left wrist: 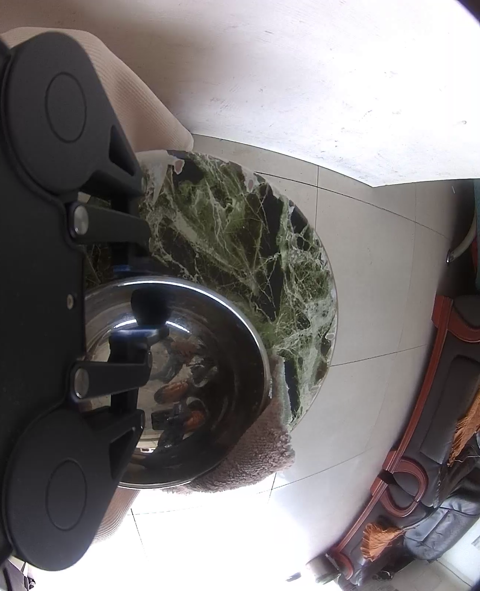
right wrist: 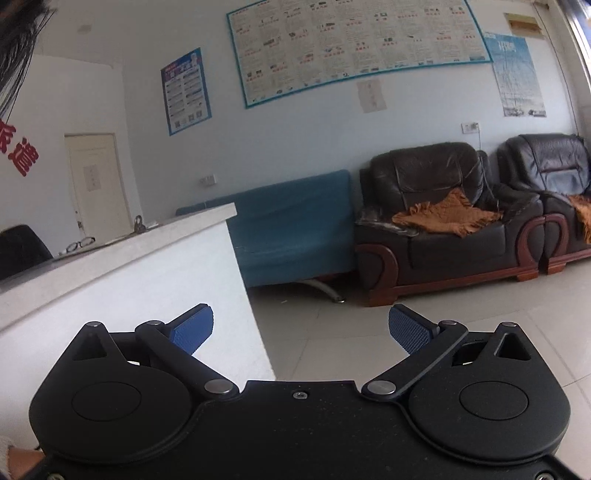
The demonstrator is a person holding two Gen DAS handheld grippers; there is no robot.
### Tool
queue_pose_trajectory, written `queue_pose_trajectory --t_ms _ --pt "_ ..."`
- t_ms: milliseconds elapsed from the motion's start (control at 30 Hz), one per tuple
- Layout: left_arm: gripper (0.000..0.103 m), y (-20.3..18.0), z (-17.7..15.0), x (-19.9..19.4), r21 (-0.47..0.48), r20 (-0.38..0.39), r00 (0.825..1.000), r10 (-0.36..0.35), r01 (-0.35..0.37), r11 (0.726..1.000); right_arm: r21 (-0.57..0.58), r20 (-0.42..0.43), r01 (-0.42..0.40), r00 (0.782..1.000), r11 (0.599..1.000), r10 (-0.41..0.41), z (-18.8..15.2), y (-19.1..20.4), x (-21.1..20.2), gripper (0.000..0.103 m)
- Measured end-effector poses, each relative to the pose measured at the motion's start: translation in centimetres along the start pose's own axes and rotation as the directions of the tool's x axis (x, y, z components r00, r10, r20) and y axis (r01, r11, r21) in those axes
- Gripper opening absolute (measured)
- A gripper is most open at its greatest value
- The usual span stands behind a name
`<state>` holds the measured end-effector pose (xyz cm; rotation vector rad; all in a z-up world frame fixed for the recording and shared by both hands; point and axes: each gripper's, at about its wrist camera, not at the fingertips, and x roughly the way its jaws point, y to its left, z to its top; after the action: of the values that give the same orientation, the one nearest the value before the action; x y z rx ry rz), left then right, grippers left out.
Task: Clean bowl
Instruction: 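Open the right gripper, releasing the towel against the bowl, then move the open right gripper back toward the bowl and towel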
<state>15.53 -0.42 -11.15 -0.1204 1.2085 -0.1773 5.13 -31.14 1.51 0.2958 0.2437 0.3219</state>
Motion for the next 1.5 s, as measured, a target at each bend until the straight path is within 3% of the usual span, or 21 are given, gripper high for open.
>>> queue_pose_trajectory --t_ms 100,233,300,400,500,600,767,967,1100,1200,1267,1333,1400,1467,1500 --pt "0.025 0.0 0.0 0.0 0.005 -0.002 1.0 0.0 0.0 1.0 0.01 -0.083 -0.033 0.996 0.999 0.033 1.1 -0.5 0.4 0.103" --pt "0.025 -0.1 0.0 0.0 0.009 -0.003 1.0 0.001 -0.001 1.0 -0.089 0.063 -0.036 0.997 0.995 0.041 1.8 0.2 -1.1 0.103" --pt "0.025 -0.2 0.0 0.0 0.011 -0.002 1.0 0.002 -0.002 1.0 -0.111 0.088 -0.007 0.996 0.994 0.017 1.9 0.4 -0.9 0.103" --pt "0.025 -0.2 0.0 0.0 0.013 -0.002 1.0 0.003 -0.003 1.0 -0.115 -0.004 -0.027 1.0 0.993 0.027 1.8 0.3 0.4 0.103" --pt "0.026 -0.1 -0.1 0.0 0.009 -0.002 1.0 -0.002 0.002 1.0 -0.271 -0.069 0.08 0.992 0.959 -0.102 0.1 1.4 1.4 0.103" --pt "0.027 -0.1 0.0 0.2 0.012 -0.004 1.0 -0.008 0.008 1.0 -0.399 -0.197 0.081 0.965 0.913 -0.171 -2.2 2.0 3.3 0.103" --pt "0.029 0.0 0.1 0.4 0.015 -0.01 1.0 -0.018 0.018 1.0 -0.479 -0.456 -0.076 0.873 0.875 -0.173 -7.2 1.8 5.5 0.103" --pt "0.03 0.0 0.3 0.5 0.018 -0.016 1.0 -0.024 0.025 1.0 -0.514 -0.581 -0.217 0.8 0.83 -0.151 -10.3 2.6 7.4 0.103" --pt "0.031 -0.2 0.3 0.6 0.032 -0.015 1.0 -0.018 0.019 0.999 -0.547 -0.592 -0.296 0.798 0.783 -0.112 -11.2 3.7 8.5 0.103" --pt "0.032 -0.3 0.3 0.6 0.04 -0.015 1.0 -0.016 0.016 0.999 -0.602 -0.597 -0.359 0.796 0.713 -0.102 -12.2 4.6 9.5 0.103" --pt "0.032 -0.3 0.4 0.7 0.04 -0.016 1.0 -0.016 0.017 0.999 -0.64 -0.594 -0.398 0.799 0.657 -0.095 -13.0 4.9 10.1 0.099" --pt "0.032 -0.3 0.4 0.7 0.041 -0.018 1.0 -0.017 0.017 0.999 -0.644 -0.604 -0.427 0.793 0.635 -0.078 -13.4 4.9 10.7 0.092" --pt "0.032 -0.3 0.4 0.7 0.043 -0.02 1.0 -0.017 0.018 0.999 -0.623 -0.621 -0.449 0.782 0.641 -0.056 -13.6 4.6 11.3 0.081" --pt "0.032 -0.3 0.4 0.7 0.044 -0.02 1.0 -0.018 0.018 0.999 -0.59 -0.637 -0.467 0.77 0.659 -0.025 -13.5 4.5 11.8 0.058" --pt "0.032 -0.3 0.4 0.8 0.046 -0.021 1.0 -0.018 0.019 0.999 -0.576 -0.641 -0.473 0.768 0.667 -0.008 -13.4 4.3 11.9 0.053"
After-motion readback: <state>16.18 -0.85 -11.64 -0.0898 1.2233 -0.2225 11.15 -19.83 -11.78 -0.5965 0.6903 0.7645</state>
